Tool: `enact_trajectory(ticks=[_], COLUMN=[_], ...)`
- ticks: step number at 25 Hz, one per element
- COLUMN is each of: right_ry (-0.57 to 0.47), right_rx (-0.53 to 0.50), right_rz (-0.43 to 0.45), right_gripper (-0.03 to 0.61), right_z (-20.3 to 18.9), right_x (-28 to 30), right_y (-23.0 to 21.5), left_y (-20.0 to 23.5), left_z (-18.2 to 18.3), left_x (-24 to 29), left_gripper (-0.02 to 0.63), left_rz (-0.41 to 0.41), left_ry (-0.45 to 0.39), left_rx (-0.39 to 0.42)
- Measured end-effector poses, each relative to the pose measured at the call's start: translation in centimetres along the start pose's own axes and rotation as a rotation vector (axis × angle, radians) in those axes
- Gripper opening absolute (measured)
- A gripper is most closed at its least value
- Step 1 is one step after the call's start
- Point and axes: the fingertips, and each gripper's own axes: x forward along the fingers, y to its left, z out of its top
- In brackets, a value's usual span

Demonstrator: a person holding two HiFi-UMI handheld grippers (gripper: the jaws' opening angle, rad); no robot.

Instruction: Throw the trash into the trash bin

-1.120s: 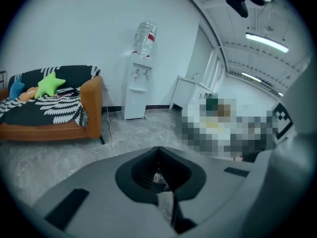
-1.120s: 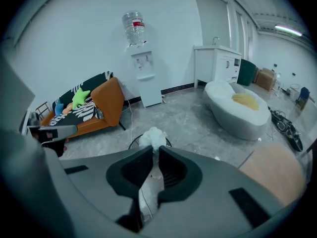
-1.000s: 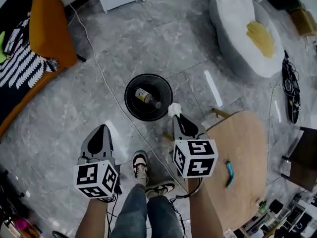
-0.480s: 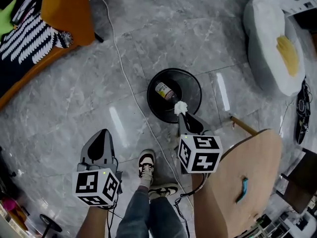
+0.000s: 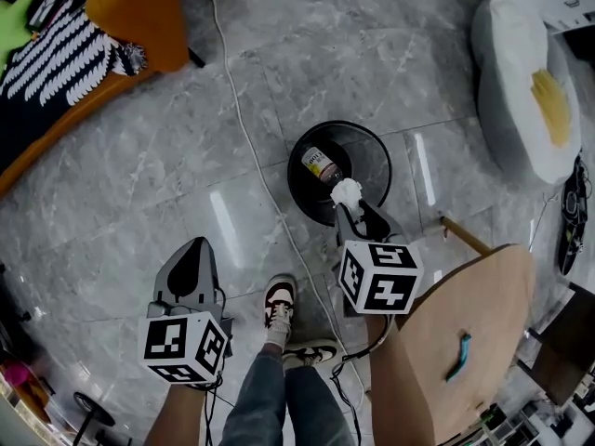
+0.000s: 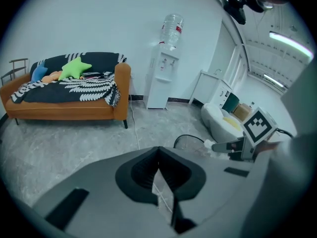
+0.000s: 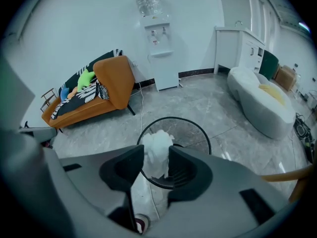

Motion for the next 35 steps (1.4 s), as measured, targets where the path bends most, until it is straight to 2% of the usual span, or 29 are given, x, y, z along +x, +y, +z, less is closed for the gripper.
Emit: enact_trajectory(ticks=[1,4,13,21,26,35], right_ry=[-0.004,-0.023,-0.063,-0.139,-0.16,-0.198], right_rx=[-0.002,-0.005,0.034,0.106,0.162,0.277], right_rz=[0.004,0.013,0.004,-0.018,-0.057,-0.186], right_gripper=[0.173,0.217,0.209,0.196,0.187,0.183], right_z=[0.0,0.0,-0.2,0.0,-1.5,-7.2], right_x=[0.0,-0.4,-3.4,-9.0,-13.6,-22.4], right_y=[0.1,0.1,-1.2,-2.5,-5.0,-12.7], left_y=[-0.1,-0.4,-3.2,-6.9,-11.1,-22.4], left_z=[0.2,0.8,1.1,1.8,1.7,-0.1], left_x=[0.1,0.3,0.1,-0.9,-2.1,-3.5], left_gripper=[-0.008,-0.008,-0.008,-0.008,-0.008,-0.008], left_rz=[-0.003,-0.01,-0.037,-0.086,-0.146,-0.316], left_ry=[-0.003,-0.013,-0.018,-0.035,-0.022,0.01], left_rx=[0.005,0.015,0.039,0.075,0.121,0.258])
